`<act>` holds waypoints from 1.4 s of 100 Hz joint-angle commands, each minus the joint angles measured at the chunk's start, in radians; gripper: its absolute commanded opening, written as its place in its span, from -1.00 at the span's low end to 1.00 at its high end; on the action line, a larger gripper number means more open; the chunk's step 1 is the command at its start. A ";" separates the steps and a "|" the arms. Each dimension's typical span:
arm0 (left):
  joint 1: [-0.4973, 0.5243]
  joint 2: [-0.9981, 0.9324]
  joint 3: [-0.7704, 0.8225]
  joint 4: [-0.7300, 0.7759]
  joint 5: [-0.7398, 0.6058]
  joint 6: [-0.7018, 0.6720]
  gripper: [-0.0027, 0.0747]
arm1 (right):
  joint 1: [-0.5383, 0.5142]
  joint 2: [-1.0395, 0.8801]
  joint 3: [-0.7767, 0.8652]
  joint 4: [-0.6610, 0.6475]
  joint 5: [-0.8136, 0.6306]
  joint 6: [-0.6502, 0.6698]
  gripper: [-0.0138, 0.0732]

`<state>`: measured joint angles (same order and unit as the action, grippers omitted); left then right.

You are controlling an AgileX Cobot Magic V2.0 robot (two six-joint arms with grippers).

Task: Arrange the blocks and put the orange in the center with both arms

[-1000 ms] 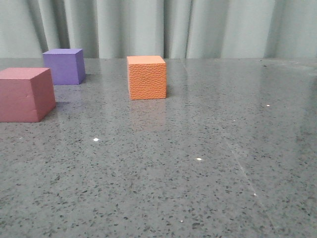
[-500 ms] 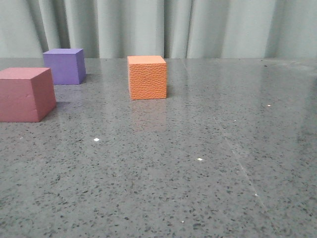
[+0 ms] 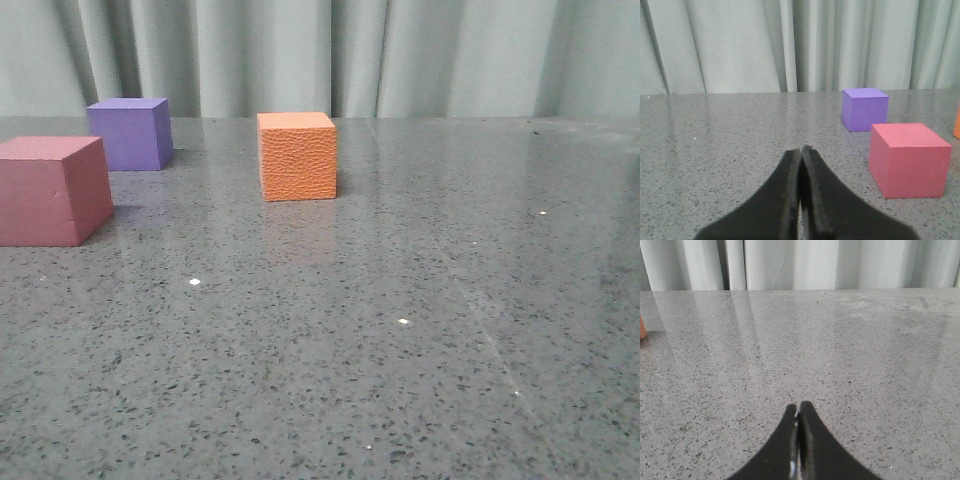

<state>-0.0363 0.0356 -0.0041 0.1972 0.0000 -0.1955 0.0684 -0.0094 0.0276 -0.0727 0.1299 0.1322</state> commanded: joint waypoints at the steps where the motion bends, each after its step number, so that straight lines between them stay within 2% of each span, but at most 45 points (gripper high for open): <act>1: -0.007 0.011 0.054 -0.007 -0.084 -0.002 -0.98 | -0.005 -0.025 -0.014 -0.002 -0.091 -0.010 -0.84; 25: -0.007 0.011 0.054 -0.007 -0.087 -0.002 -0.98 | -0.005 -0.025 -0.014 -0.002 -0.091 -0.010 -0.84; 48: -0.007 0.011 0.041 -0.007 -0.191 -0.002 -0.98 | -0.005 -0.025 -0.014 -0.002 -0.091 -0.010 -0.84; 57: -0.007 0.011 -0.004 -0.007 -0.188 -0.002 -0.98 | -0.005 -0.025 -0.014 -0.002 -0.091 -0.010 -0.84; 64: -0.007 0.018 -0.074 -0.007 -0.120 -0.004 -0.98 | -0.005 -0.025 -0.014 -0.002 -0.091 -0.010 -0.84; 73: -0.007 0.056 -0.201 -0.007 0.039 -0.004 -0.98 | -0.005 -0.025 -0.014 -0.002 -0.091 -0.010 -0.84; 83: -0.007 0.162 -0.372 -0.011 0.235 -0.004 -0.98 | -0.005 -0.025 -0.014 -0.002 -0.091 -0.010 -0.84; 104: -0.007 0.453 -0.680 -0.014 0.493 -0.004 -0.98 | -0.005 -0.025 -0.014 -0.002 -0.091 -0.010 -0.84; 118: -0.007 0.612 -0.840 -0.067 0.630 -0.004 -0.98 | -0.005 -0.025 -0.014 -0.002 -0.091 -0.010 -0.84; 140: -0.007 0.754 -0.937 -0.059 0.647 -0.004 -0.98 | -0.005 -0.025 -0.014 -0.002 -0.091 -0.010 -0.84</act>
<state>-0.0363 0.7524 -0.8887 0.1431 0.6991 -0.1955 0.0684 -0.0094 0.0276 -0.0727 0.1299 0.1307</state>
